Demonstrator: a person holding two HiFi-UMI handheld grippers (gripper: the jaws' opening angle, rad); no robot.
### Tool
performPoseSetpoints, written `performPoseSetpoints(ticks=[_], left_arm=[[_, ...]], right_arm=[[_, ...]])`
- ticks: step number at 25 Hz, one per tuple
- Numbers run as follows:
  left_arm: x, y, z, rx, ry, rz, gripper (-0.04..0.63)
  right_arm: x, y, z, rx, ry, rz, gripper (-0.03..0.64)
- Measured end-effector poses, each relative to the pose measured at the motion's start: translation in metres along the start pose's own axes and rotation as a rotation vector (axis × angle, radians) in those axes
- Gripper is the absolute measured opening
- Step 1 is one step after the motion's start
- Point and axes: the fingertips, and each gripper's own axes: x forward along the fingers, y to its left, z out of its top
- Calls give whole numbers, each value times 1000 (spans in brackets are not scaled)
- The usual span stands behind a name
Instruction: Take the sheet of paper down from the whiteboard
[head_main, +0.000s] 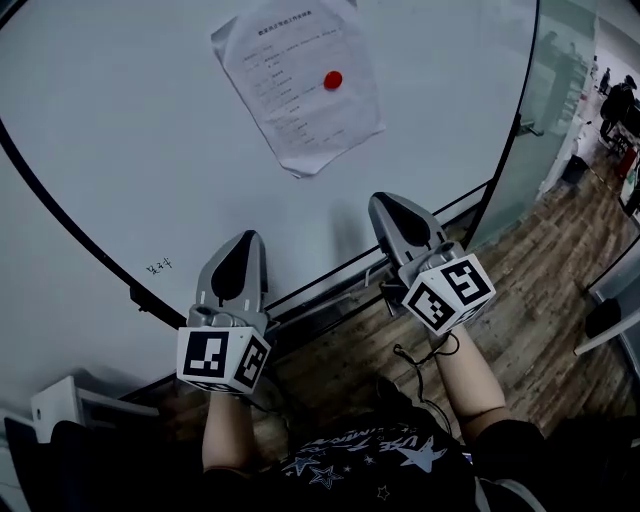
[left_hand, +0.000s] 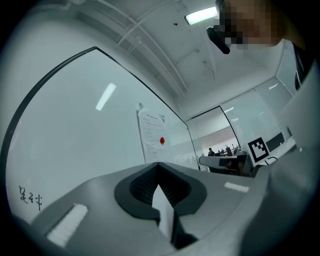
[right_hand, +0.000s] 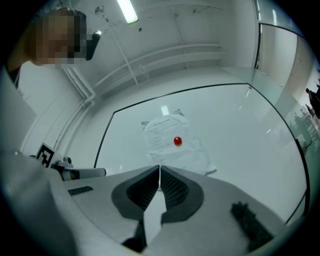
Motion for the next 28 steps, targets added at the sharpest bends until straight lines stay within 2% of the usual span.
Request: performPoseSetpoints(ticks=[12, 14, 15, 18, 21, 28], left_arm=[[67, 38, 50, 108, -81, 138, 9], [74, 42, 59, 126, -93, 154, 9], [78, 43, 63, 133, -96, 160, 9], [87, 45, 73, 151, -100, 168, 28], [94, 45, 90, 184, -123, 179, 67], [113, 42, 124, 272, -149, 190, 111]], right_arm=[[109, -44, 46, -118, -27, 114, 18], [123, -46, 55, -164, -34, 115, 41], [130, -47, 58, -191, -36, 113, 82], [143, -49, 62, -284, -30, 99, 110], [153, -53, 62, -352, -21, 80, 126], [167, -56, 56, -428, 9, 76, 135]])
